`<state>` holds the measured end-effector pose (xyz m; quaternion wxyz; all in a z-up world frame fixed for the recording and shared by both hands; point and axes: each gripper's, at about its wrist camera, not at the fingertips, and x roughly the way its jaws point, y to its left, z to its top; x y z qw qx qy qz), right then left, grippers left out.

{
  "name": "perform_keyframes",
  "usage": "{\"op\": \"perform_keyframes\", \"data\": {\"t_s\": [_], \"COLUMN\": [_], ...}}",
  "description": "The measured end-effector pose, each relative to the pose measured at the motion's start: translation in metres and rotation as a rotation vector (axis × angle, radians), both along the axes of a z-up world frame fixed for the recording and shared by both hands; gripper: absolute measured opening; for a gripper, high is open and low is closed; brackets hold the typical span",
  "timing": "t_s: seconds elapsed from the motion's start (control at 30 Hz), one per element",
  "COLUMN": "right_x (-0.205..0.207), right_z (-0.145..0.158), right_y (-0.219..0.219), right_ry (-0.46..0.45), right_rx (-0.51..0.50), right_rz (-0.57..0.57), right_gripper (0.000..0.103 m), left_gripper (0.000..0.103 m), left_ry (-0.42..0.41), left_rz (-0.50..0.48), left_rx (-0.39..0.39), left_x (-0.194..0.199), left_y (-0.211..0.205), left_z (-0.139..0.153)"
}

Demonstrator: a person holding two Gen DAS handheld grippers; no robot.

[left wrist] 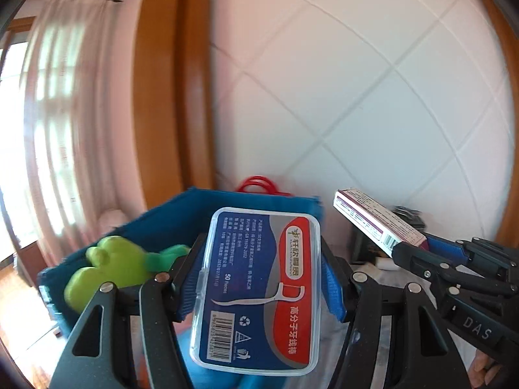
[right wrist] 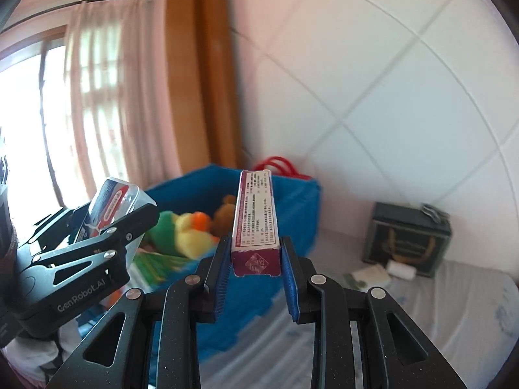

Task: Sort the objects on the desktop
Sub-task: 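Lift both boxes with both tools and carry them over the blue crate, then drop both boxes into the crate and open both tools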

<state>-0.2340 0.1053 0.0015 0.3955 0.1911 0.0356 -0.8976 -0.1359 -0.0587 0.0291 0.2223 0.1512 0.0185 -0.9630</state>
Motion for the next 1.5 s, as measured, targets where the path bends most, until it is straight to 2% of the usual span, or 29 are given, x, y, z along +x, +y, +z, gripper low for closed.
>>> {"op": "perform_keyframes", "data": {"t_s": [0.2, 0.37, 0.5, 0.67, 0.7, 0.77, 0.87, 0.97, 1.0, 1.03, 1.1, 1.17, 1.2, 1.23, 1.5], "right_x": [0.033, 0.052, 0.060, 0.064, 0.061, 0.058, 0.054, 0.052, 0.052, 0.052, 0.052, 0.053, 0.054, 0.055, 0.050], "right_z": [0.005, -0.002, -0.011, -0.017, -0.018, -0.020, -0.022, -0.023, -0.022, -0.020, -0.018, -0.016, -0.014, -0.012, 0.002], "right_y": [-0.083, -0.140, -0.170, -0.194, -0.193, -0.189, -0.188, -0.185, -0.182, -0.181, -0.174, -0.167, -0.163, -0.159, -0.093], "right_ry": [0.015, -0.001, -0.018, -0.006, -0.004, 0.003, 0.015, 0.027, 0.029, 0.031, 0.041, 0.053, 0.056, 0.058, 0.048], "right_rx": [0.010, 0.046, 0.088, 0.144, 0.150, 0.167, 0.192, 0.196, 0.191, 0.188, 0.175, 0.165, 0.163, 0.157, 0.074], "right_rz": [0.127, 0.178, 0.168, 0.113, 0.104, 0.074, 0.041, 0.013, 0.010, 0.008, -0.002, -0.007, -0.009, -0.011, -0.052], "right_gripper": [0.029, 0.029, 0.029, 0.029, 0.029, 0.029, 0.031, 0.045, 0.058, 0.075, 0.090, 0.094, 0.101, 0.103, 0.103], "left_gripper": [0.062, 0.062, 0.062, 0.063, 0.065, 0.076, 0.081, 0.081, 0.081, 0.081, 0.081, 0.081, 0.081, 0.081, 0.082], "left_ry": [-0.027, -0.071, -0.091, -0.119, -0.126, -0.125, -0.121, -0.119, -0.117, -0.115, -0.107, -0.102, -0.097, -0.094, -0.029], "left_rz": [0.137, 0.177, 0.167, 0.137, 0.134, 0.129, 0.122, 0.123, 0.125, 0.127, 0.127, 0.129, 0.128, 0.125, 0.100], "left_rx": [0.026, 0.066, 0.092, 0.094, 0.088, 0.088, 0.096, 0.100, 0.101, 0.102, 0.103, 0.104, 0.107, 0.109, 0.064], "left_x": [0.032, 0.042, 0.043, 0.037, 0.034, 0.034, 0.033, 0.033, 0.033, 0.033, 0.035, 0.035, 0.036, 0.036, 0.044], "left_y": [-0.082, -0.133, -0.154, -0.152, -0.151, -0.152, -0.153, -0.150, -0.151, -0.150, -0.149, -0.146, -0.143, -0.141, -0.088], "left_z": [-0.008, -0.023, -0.032, -0.040, -0.041, -0.043, -0.044, -0.043, -0.043, -0.042, -0.040, -0.038, -0.037, -0.036, -0.013]}}
